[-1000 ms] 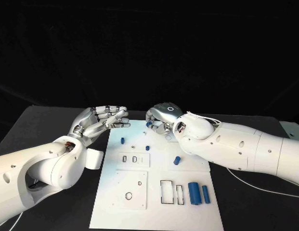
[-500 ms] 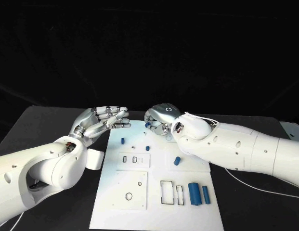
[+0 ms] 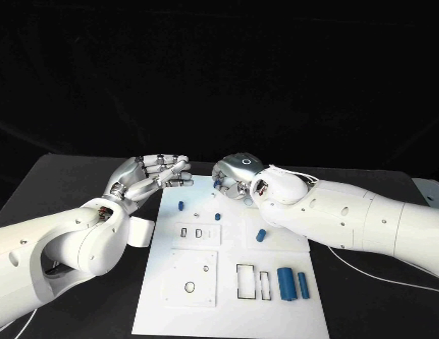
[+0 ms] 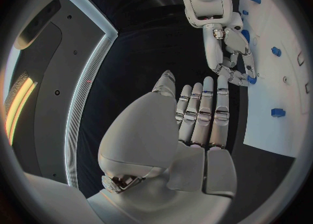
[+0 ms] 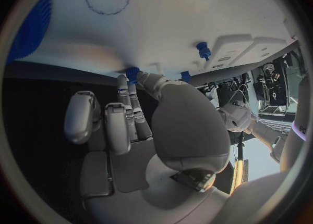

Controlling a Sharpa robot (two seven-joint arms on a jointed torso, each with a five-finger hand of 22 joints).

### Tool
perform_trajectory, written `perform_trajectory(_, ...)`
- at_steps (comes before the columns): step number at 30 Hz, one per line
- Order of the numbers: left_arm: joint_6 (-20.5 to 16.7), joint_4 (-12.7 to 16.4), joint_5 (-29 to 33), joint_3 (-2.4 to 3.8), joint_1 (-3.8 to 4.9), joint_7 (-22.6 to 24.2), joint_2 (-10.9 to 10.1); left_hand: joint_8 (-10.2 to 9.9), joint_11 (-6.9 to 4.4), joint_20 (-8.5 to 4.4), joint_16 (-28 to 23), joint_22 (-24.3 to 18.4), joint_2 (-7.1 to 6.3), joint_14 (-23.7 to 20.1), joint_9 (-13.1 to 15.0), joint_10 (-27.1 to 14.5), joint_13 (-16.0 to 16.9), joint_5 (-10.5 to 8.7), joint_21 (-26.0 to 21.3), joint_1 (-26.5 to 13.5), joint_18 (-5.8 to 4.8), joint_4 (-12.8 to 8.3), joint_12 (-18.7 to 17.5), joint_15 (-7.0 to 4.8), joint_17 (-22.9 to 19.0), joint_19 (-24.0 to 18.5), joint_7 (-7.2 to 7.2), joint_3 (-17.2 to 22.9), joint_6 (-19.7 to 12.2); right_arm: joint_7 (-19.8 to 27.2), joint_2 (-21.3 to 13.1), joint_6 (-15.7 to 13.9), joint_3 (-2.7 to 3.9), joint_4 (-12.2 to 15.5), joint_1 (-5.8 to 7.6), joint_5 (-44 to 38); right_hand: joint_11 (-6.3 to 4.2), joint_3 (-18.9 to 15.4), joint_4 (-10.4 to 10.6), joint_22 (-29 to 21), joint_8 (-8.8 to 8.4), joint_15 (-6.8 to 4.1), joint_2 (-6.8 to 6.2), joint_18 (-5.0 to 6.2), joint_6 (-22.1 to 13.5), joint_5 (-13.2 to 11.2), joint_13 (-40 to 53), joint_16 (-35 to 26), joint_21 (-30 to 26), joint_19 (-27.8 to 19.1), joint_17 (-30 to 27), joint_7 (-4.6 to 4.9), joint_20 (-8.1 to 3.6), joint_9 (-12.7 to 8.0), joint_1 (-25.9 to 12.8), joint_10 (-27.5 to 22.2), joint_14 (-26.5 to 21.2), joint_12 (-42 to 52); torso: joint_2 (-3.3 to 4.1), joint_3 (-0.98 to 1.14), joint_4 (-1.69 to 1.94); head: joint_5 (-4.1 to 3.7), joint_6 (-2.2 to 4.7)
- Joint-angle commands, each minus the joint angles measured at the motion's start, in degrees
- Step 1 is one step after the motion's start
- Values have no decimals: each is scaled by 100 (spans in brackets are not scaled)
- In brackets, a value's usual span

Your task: Assemble the parts on the task board

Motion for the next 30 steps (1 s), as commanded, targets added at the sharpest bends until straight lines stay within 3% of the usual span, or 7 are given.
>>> perform_trajectory(1,78,7,11,5,10,32,9,-37,15,24,-26,-8,18,-45,-6,-23,-3,29,-33,58,79,11,-20,-7,6,6,126,24,-21,15,-27,47,-6,0,-8,-37,57,-50,36,-196,-195,67,-190,42,-255,-112,-59,-25,-171,-154,121,34,46,-103,-62,-272,303,-47,-3,0,-11,13,5)
perform_trajectory(7,78,-5,11,5,11,29,-5,-42,19,27,-36,-12,18,-60,-8,-29,-2,29,-37,64,79,9,-29,-2,13,3,132,26,-26,-42,-288,-215,-2,302,-8,-73,44,-137,25,-282,-284,58,-249,69,-351,-36,-97,-56,-261,-213,54,-3,59,-121,-80,-425,281,-9,-6,7,-13,21,12)
perform_trajectory(16,74,-38,12,5,13,21,-70,-42,19,27,-36,-12,18,-60,-8,-29,-2,29,-37,64,79,9,-29,-2,13,3,132,26,-26,-117,-1241,-432,80,1283,69,170,24,-257,73,-208,-294,45,-287,56,-284,11,-74,-33,-226,-161,77,0,53,-107,-145,-267,287,119,-38,25,-103,43,62)
perform_trajectory(24,90,-58,25,4,15,13,-126,-45,21,28,-39,-14,17,-64,-10,-31,-1,28,-39,65,79,9,-33,0,16,3,133,26,-28,-97,-2176,-176,140,1961,168,1401,-208,-346,52,338,-299,-137,-353,-51,-134,96,395,185,176,170,409,-70,-94,-75,-82,1011,380,922,-80,70,-190,10,87)
perform_trajectory(28,100,-73,33,4,14,11,-130,-45,21,29,-40,-14,17,-64,-10,-30,0,28,-40,66,79,8,-33,0,18,3,132,26,-28,-265,-2408,188,148,1999,185,1799,-270,-1001,224,484,-239,-202,-458,-81,-317,317,1585,264,262,234,522,-137,-182,13,-315,965,403,2045,-93,88,-236,0,95)
perform_trajectory(29,103,-81,35,4,14,11,-126,-45,21,29,-40,-14,17,-64,-10,-30,0,28,-40,66,79,8,-33,0,18,3,132,26,-28,-296,-2434,256,149,1987,186,1841,-257,-1531,367,611,-19,-192,-261,-105,-531,342,3645,369,332,293,705,-130,-175,177,-156,518,441,3980,-93,90,-247,0,102)
perform_trajectory(30,105,-92,38,3,14,10,-119,-45,21,29,-40,-14,17,-64,-10,-30,0,28,-40,66,79,8,-33,0,18,3,132,26,-28,-331,-2459,329,150,1968,186,1882,-237,-1623,431,649,34,-164,-219,-109,-585,351,4071,399,353,312,760,-131,-163,206,-100,538,451,4400,-95,94,-260,9,99)
